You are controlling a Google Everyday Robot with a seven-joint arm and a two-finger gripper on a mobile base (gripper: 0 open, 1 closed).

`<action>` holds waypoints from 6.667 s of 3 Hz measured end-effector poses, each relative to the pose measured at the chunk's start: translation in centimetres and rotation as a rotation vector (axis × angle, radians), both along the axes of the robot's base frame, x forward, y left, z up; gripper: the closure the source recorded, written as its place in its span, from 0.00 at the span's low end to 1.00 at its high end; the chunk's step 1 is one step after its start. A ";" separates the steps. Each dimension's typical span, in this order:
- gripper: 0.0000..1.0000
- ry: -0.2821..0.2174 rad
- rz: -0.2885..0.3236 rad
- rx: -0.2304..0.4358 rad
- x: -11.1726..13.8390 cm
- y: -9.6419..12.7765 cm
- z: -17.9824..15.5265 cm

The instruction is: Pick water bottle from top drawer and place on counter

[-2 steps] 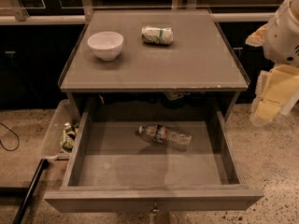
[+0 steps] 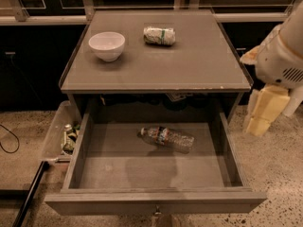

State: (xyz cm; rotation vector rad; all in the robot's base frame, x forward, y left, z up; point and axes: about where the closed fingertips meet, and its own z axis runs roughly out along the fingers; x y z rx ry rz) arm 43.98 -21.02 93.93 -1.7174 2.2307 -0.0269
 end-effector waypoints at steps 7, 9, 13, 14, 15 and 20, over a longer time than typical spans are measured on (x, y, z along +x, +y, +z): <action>0.00 0.019 -0.043 0.380 10.1 5.4 -25.8; 0.00 0.029 -0.034 0.454 11.6 9.1 -30.8; 0.66 0.010 -0.051 0.461 12.3 9.7 -32.6; 0.89 0.048 -0.044 0.481 11.7 9.5 -32.2; 1.00 0.094 -0.021 0.486 9.7 9.0 -29.3; 1.00 -0.095 0.057 0.362 9.1 5.8 -4.6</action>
Offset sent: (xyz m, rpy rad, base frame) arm 0.0313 0.0147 -0.1888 0.1652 0.0812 0.0806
